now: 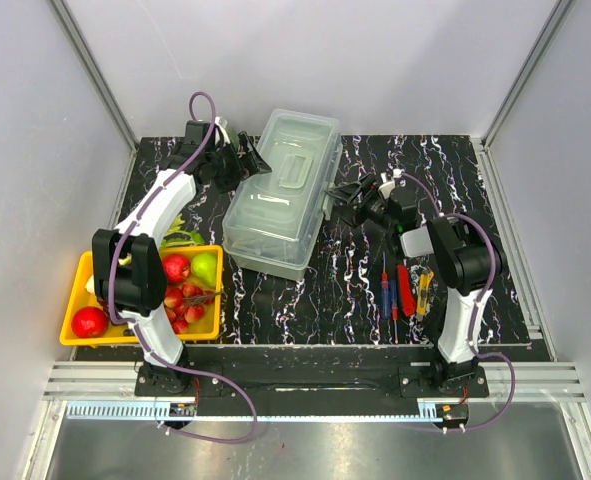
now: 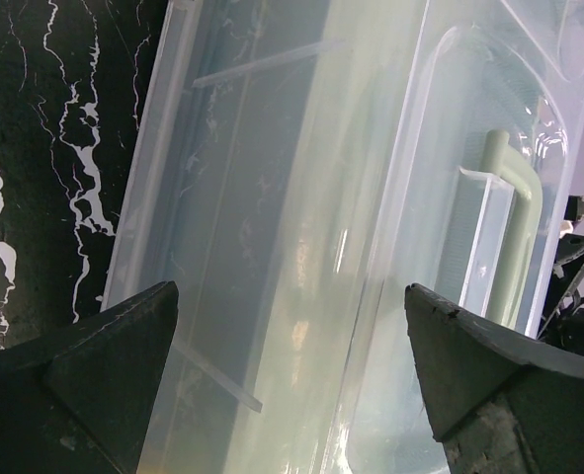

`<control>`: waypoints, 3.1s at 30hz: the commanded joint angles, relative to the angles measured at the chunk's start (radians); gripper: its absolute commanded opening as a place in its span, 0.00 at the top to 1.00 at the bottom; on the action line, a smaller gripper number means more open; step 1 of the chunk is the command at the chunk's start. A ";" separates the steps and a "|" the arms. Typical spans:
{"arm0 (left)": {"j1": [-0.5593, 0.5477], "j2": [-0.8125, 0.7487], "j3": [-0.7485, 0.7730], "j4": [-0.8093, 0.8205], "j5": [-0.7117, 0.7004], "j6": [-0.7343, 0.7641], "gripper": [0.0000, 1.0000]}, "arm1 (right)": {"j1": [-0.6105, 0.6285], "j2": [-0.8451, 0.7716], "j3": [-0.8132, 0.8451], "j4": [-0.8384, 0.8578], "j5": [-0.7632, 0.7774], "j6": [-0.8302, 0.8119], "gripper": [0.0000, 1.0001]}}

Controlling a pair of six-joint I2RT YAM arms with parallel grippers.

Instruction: Pack the tool kit

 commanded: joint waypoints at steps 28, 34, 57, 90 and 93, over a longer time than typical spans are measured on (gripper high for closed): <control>0.007 0.076 0.054 -0.198 -0.084 0.079 0.01 | 0.055 0.152 0.141 0.567 -0.123 0.268 0.44; 0.010 0.072 0.058 -0.207 -0.103 0.077 0.01 | 0.032 0.092 0.067 0.567 -0.071 0.248 0.45; 0.010 0.009 0.130 -0.246 -0.150 0.115 0.01 | 0.002 -0.029 0.050 0.569 -0.291 0.080 0.45; -0.005 -0.051 0.153 -0.258 -0.193 0.180 0.01 | -0.037 -0.060 -0.163 0.370 -0.040 0.163 0.01; -0.005 -0.052 0.152 -0.260 -0.196 0.181 0.01 | -0.037 -0.068 -0.154 0.343 -0.049 0.130 0.01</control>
